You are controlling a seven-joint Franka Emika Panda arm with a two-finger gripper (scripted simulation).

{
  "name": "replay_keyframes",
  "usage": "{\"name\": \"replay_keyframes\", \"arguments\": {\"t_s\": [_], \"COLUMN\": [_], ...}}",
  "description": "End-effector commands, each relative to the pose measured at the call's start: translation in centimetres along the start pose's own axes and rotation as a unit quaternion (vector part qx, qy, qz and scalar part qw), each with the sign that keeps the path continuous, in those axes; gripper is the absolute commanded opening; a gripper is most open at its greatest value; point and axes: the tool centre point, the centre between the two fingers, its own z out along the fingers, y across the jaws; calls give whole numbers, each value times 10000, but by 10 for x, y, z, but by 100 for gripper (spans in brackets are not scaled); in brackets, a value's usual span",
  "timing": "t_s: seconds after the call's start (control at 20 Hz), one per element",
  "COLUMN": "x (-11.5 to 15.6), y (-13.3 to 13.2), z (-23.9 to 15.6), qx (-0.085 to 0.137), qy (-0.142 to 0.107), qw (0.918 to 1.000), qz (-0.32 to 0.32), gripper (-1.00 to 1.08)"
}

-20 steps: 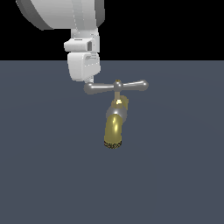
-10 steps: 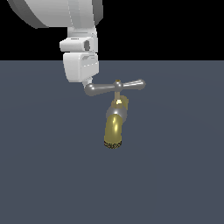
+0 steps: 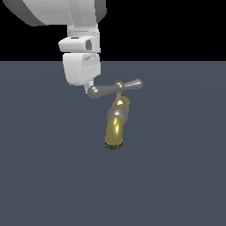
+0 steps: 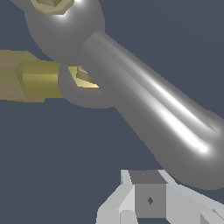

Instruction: Turn on the faucet by rotating a designated handle.

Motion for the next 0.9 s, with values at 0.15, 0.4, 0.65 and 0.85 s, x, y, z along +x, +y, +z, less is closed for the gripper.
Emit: {"name": "replay_keyframes", "arguments": {"t_s": [0.15,0.4,0.65,0.85], "x": [14,21,29,35], "y": [15,26,38,47], "z": [0,0,0,0], "qx": [-31,-37,-42,-45], "qy": [12,9,7,5], "qw": [10000,10000,10000,10000], "qz": [32,25,20,16], "gripper": [-100,-100,-100,-100]}}
